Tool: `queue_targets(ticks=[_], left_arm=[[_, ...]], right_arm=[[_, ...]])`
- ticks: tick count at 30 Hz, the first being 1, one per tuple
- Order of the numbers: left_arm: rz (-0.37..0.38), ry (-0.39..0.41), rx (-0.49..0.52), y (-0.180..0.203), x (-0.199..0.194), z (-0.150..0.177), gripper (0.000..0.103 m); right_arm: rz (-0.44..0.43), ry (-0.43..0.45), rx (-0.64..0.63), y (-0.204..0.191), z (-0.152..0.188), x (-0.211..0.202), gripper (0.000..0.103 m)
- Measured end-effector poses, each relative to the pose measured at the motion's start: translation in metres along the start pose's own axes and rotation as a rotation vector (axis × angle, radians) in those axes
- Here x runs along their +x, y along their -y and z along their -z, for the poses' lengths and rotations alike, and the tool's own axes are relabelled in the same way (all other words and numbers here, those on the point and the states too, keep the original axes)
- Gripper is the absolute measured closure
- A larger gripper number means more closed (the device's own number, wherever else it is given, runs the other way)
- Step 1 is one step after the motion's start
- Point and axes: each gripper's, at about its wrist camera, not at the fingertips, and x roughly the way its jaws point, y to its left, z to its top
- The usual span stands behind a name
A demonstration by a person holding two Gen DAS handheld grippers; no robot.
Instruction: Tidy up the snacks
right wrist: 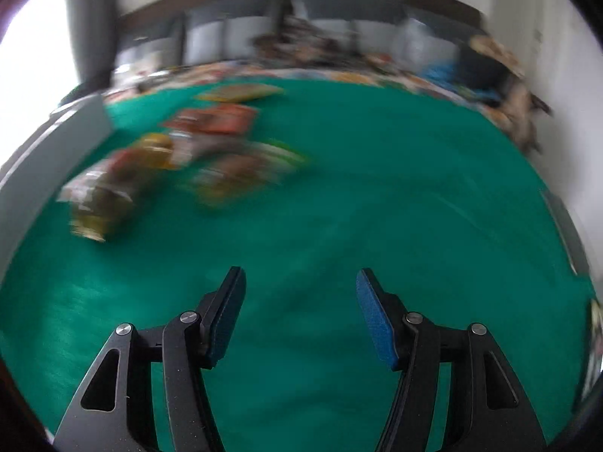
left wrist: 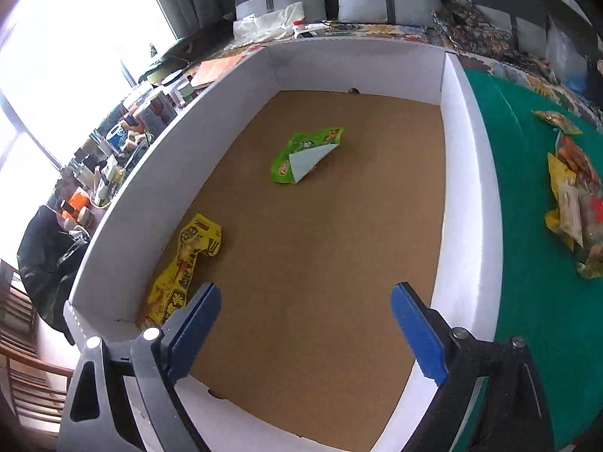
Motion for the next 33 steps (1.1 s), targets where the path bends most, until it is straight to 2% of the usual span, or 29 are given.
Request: queue_targets(ticks=[4, 6, 11, 14, 17, 19, 21, 23, 26, 29, 33], left_arm=[[0.003, 0.0, 0.021, 0.017, -0.006, 0.004, 0.012], [-0.009, 0.011, 0.036, 0.022, -0.009, 0.006, 0.012], [0.039, 0.004, 0.014, 0.024, -0.012, 0.009, 0.012], [0.006, 0.04, 0.011, 0.026, -0.018, 0.01, 0.012], [-0.061, 0.123, -0.047, 0.025, -0.034, 0.014, 0.012], [-0.119, 0.23, -0.101, 0.029, -0.06, 0.018, 0.012], [-0.136, 0.322, -0.12, 0.037, -0.085, 0.022, 0.005], [-0.093, 0.391, -0.113, 0.05, -0.106, 0.026, 0.001], [0.053, 0.416, -0.044, 0.083, -0.126, 0.033, 0.0], [0.202, 0.377, 0.052, 0.126, -0.129, 0.043, 0.0], [0.312, 0.264, 0.14, 0.184, -0.102, 0.063, 0.0]], right_arm=[[0.064, 0.009, 0.107, 0.054, 0.006, 0.0, 0.038], [0.076, 0.0, 0.134, 0.062, 0.003, 0.001, 0.038], [0.083, -0.036, 0.177, 0.079, 0.012, 0.006, 0.039], [0.077, -0.035, 0.184, 0.08, 0.01, 0.01, 0.037], [0.067, -0.048, 0.16, 0.072, 0.008, 0.016, 0.027], [0.089, -0.067, 0.117, 0.064, 0.007, 0.02, 0.022], [0.089, -0.07, 0.106, 0.061, 0.006, 0.022, 0.018], [0.079, -0.069, 0.116, 0.064, 0.007, 0.022, 0.018], [0.089, -0.071, 0.11, 0.063, 0.006, 0.023, 0.018], [0.088, -0.071, 0.11, 0.063, 0.006, 0.024, 0.018], [0.088, -0.071, 0.111, 0.063, 0.006, 0.024, 0.018]])
